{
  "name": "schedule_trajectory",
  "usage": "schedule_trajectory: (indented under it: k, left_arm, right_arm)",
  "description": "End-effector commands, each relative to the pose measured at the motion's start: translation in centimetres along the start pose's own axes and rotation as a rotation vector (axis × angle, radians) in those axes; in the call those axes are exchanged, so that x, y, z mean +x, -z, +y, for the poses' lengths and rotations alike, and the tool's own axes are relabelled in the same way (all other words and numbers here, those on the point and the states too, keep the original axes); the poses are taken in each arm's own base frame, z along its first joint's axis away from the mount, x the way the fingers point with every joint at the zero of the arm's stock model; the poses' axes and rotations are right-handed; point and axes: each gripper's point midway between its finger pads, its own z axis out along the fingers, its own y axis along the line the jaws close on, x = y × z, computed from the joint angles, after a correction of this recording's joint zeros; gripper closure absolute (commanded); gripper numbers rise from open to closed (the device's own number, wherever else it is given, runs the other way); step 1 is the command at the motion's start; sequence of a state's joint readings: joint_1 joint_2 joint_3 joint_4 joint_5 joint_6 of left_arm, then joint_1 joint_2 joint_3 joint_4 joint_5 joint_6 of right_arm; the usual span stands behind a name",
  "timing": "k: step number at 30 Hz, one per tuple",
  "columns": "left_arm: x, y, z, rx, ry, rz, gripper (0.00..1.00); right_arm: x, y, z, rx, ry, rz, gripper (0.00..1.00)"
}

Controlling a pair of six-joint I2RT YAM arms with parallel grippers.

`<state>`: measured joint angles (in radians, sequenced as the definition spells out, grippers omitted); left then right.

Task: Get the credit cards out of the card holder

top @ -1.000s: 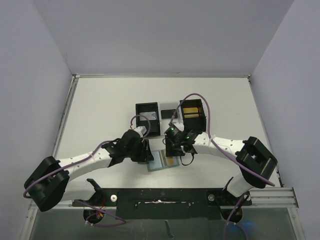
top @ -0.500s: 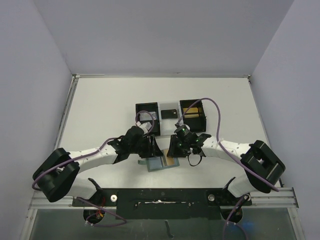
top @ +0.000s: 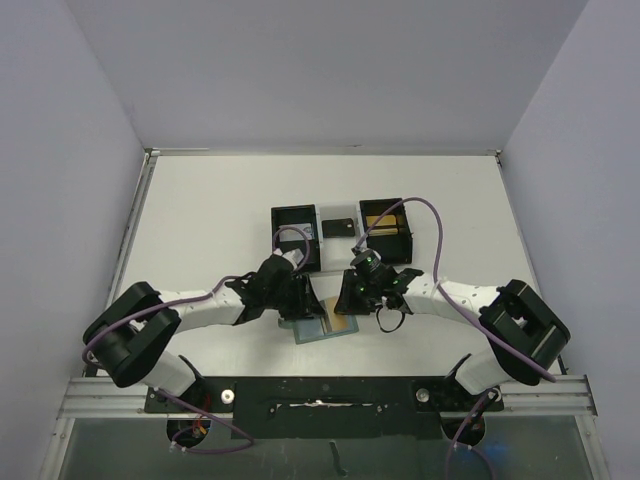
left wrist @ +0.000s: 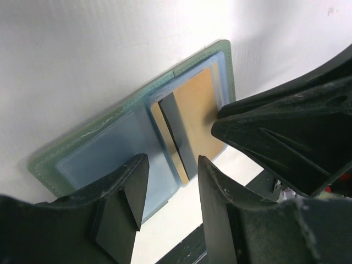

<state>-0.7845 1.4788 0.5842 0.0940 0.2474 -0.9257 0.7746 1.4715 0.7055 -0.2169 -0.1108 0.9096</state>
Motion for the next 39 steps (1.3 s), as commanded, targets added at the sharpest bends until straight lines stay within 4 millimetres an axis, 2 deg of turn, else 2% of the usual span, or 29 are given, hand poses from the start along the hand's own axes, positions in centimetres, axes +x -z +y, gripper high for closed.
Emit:
schedule_trajectory:
  k: [1, 6, 12, 18, 22, 27, 39]
  left_arm:
    - [-0.6, -0.6, 0.5, -0.042, 0.011, -0.034, 0.61]
    - [-0.6, -0.9, 1.9, -0.131, 0.008, -0.035, 0.73]
    - [-0.5, -1.3, 1.6, -0.13, -0.012, -0.032, 0.71]
    - [0.6, -2.1, 2.6, -0.169, -0.021, 0.008, 0.72]
    - [0.5, -1.9, 3.3, -0.206, -0.025, -0.008, 0.85]
    - [-0.1, -1.2, 3.3, -0.215, -0.04, -0.042, 1.0]
    - [0.0, -0.3, 3.7, -0.224, -0.054, -0.055, 1.0]
  right_arm:
    - [0.2, -0.4, -0.1, -0.013, -0.016, 0.005, 0.77]
    - [0.4, -0.5, -0.2, -0.009, -0.021, 0.011, 0.78]
    - [0.4, -0.6, -0.3, -0.012, -0.025, 0.014, 0.79]
    - [0.6, -0.7, -0.3, -0.019, -0.03, 0.019, 0.79]
    - [0.7, -0.8, -0.6, -0.012, -0.04, 0.023, 0.79]
    - [0.8, -0.9, -1.0, 0.001, -0.049, 0.031, 0.79]
    - [0.8, -0.9, -1.4, 0.019, -0.05, 0.033, 0.76]
